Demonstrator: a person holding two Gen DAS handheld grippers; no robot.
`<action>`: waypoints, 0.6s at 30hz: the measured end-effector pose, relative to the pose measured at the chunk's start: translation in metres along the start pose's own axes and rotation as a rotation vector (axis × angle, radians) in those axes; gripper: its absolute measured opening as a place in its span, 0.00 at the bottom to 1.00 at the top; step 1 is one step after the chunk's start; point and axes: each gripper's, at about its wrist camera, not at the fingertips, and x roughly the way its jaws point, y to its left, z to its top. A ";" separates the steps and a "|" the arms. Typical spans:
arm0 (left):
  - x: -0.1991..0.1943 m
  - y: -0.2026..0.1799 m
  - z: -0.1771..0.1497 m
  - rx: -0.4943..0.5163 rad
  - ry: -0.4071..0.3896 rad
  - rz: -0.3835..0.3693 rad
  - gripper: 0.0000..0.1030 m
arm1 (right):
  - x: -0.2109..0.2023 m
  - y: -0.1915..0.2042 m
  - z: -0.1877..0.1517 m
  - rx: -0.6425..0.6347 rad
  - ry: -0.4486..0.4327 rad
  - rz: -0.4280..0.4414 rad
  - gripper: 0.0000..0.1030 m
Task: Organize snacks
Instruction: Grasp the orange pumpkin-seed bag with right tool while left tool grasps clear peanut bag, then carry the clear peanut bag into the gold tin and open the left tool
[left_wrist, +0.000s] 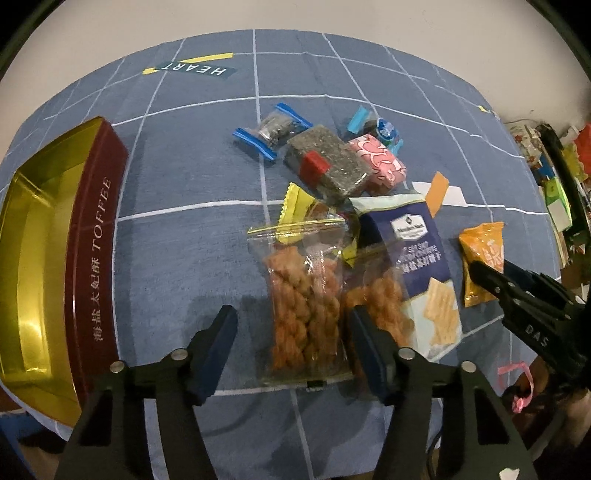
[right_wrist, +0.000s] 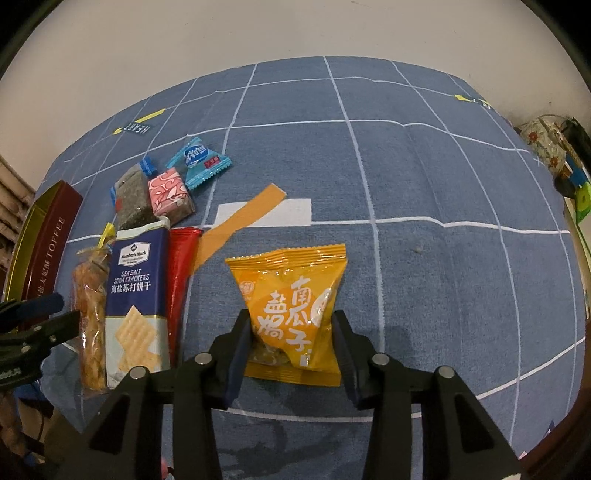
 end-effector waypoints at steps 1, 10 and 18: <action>0.001 0.000 0.001 0.000 0.001 0.002 0.55 | 0.000 0.000 0.000 0.000 0.000 0.000 0.42; 0.011 0.004 0.003 0.004 0.026 0.002 0.42 | -0.001 0.000 0.000 0.002 0.000 0.001 0.42; 0.005 0.012 -0.006 0.011 0.012 0.010 0.34 | -0.001 0.000 0.000 0.005 0.000 0.001 0.42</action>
